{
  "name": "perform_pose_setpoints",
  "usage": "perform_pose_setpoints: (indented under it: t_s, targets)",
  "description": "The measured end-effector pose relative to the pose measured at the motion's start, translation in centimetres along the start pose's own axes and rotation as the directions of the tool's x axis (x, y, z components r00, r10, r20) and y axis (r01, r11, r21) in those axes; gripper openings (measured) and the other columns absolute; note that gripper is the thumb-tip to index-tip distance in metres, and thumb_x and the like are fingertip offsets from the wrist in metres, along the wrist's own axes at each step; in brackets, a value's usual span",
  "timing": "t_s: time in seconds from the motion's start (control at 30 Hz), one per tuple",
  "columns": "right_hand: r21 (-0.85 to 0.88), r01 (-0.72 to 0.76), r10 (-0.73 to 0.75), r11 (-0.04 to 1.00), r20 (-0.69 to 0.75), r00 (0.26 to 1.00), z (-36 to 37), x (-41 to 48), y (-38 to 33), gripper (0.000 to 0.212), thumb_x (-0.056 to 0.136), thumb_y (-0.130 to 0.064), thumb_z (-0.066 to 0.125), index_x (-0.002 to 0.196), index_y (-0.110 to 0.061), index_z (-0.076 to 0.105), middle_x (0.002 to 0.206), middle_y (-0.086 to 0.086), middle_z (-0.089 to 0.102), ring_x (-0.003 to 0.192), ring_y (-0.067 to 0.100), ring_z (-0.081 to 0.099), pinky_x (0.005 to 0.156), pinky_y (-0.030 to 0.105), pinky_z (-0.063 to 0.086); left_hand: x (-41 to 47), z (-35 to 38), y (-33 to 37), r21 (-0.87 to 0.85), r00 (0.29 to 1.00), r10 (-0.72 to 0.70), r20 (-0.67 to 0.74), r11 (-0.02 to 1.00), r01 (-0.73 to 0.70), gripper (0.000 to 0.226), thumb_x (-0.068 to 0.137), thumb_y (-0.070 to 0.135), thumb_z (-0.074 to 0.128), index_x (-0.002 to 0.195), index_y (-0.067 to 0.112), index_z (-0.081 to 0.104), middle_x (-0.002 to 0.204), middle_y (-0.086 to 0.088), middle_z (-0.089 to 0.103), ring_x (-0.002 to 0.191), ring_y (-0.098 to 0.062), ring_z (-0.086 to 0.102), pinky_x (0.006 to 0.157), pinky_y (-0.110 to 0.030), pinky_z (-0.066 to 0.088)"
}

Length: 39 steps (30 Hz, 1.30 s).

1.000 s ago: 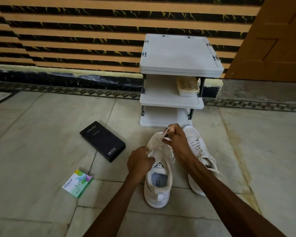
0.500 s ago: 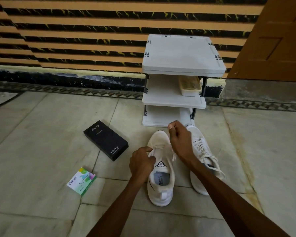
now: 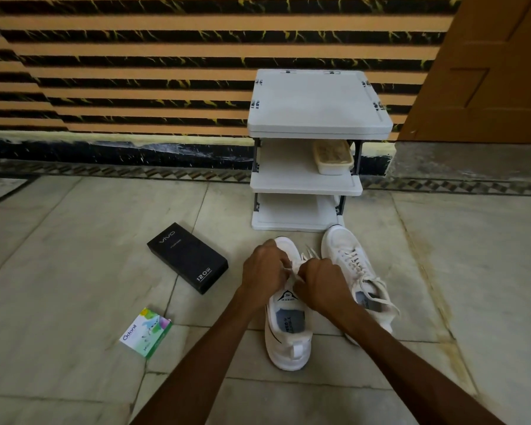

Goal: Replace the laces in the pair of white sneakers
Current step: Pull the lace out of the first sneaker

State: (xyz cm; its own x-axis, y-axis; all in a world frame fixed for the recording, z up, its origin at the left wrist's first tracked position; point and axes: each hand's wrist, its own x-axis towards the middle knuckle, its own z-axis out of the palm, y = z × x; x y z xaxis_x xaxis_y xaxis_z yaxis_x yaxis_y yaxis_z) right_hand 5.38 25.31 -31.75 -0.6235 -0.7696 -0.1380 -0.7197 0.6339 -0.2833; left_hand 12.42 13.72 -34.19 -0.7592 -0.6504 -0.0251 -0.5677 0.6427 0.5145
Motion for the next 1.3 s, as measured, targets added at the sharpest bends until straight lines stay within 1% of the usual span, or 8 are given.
perform_pose_setpoints:
  t_s: [0.3,0.43,0.53,0.87,1.07,1.2,1.23,1.3]
  targets:
    - [0.236,-0.134,0.145,0.963,-0.031,0.989,0.2,-0.6,1.3,0.014,0.076,-0.021,0.066,0.078,-0.008,0.073,0.072,0.006,0.069,0.07,0.02,0.064,0.055,0.021,0.041,0.6,0.3,-1.6,-0.171,0.923,-0.328,-0.203,0.94,0.296,0.014,0.098,0.011,0.049,0.105,0.003,0.057,0.104,-0.014,0.065,0.086,-0.021,0.062,0.071,-0.032,0.053]
    - [0.242,-0.127,0.142,0.962,-0.047,0.989,0.2,-0.6,1.2,0.014,0.078,-0.021,0.067,0.079,-0.01,0.075,0.072,0.008,0.072,0.07,0.021,0.067,0.06,0.023,0.047,0.3,0.4,-0.9,-0.286,0.991,-0.086,-0.106,0.957,0.052,0.014,0.094,0.009,0.055,0.099,0.013,0.067,0.102,-0.005,0.069,0.091,-0.02,0.063,0.077,-0.03,0.051]
    - [0.266,-0.121,0.14,0.956,-0.056,0.989,0.4,-0.6,1.2,0.015,0.08,-0.022,0.066,0.075,-0.011,0.075,0.068,0.007,0.071,0.065,0.02,0.066,0.06,0.026,0.052,0.7,0.1,-0.4,-0.005,0.989,0.148,0.025,0.989,-0.148,0.017,0.088,0.022,0.064,0.101,0.023,0.074,0.106,-0.002,0.068,0.095,-0.02,0.062,0.082,-0.032,0.05]
    - [0.271,-0.133,0.148,0.953,-0.034,0.988,0.1,-0.8,0.9,0.017,0.08,-0.022,0.065,0.068,-0.011,0.07,0.062,0.004,0.065,0.061,0.018,0.06,0.051,0.02,0.036,0.7,0.4,0.5,0.252,0.983,0.185,0.01,0.951,-0.181,0.018,0.09,0.025,0.065,0.106,0.023,0.074,0.104,-0.002,0.071,0.093,-0.017,0.065,0.082,-0.023,0.047]
    - [0.329,-0.147,0.175,0.933,-0.057,0.983,0.3,-1.2,1.1,0.019,0.078,-0.02,0.066,0.064,-0.006,0.066,0.057,0.004,0.061,0.057,0.018,0.057,0.05,0.021,0.038,2.5,-4.0,-1.4,-0.093,0.859,-0.183,-0.477,0.983,0.158,0.023,0.099,0.013,0.049,0.092,0.007,0.07,0.085,-0.008,0.069,0.075,-0.022,0.066,0.07,-0.036,0.057]
    - [0.356,-0.146,0.186,0.923,-0.078,0.98,0.4,-1.4,1.1,0.016,0.076,-0.019,0.066,0.07,-0.006,0.07,0.058,0.004,0.061,0.058,0.019,0.06,0.053,0.023,0.039,2.8,-4.8,-1.4,-0.932,0.829,-0.542,0.139,0.212,0.295,0.019,0.097,0.002,0.047,0.09,0.0,0.065,0.08,-0.011,0.069,0.076,-0.026,0.068,0.075,-0.038,0.059]
    - [0.354,-0.151,0.191,0.923,-0.081,0.978,0.4,-1.3,1.0,0.016,0.076,-0.02,0.066,0.07,-0.006,0.07,0.059,0.004,0.061,0.058,0.018,0.058,0.053,0.023,0.039,2.5,-4.5,-1.0,-0.916,0.851,-0.457,0.259,0.163,0.367,0.02,0.099,0.004,0.043,0.092,0.001,0.062,0.073,-0.007,0.063,0.066,-0.021,0.064,0.067,-0.032,0.058]
    - [0.357,-0.16,0.203,0.92,-0.087,0.975,0.4,-1.3,0.9,0.015,0.076,-0.021,0.065,0.073,-0.007,0.071,0.062,0.005,0.064,0.056,0.015,0.054,0.052,0.022,0.041,1.9,-3.4,-0.4,-0.772,0.903,-0.305,0.303,0.477,0.42,0.02,0.098,0.01,0.045,0.101,0.007,0.064,0.07,-0.001,0.058,0.056,-0.012,0.054,0.054,-0.023,0.05]
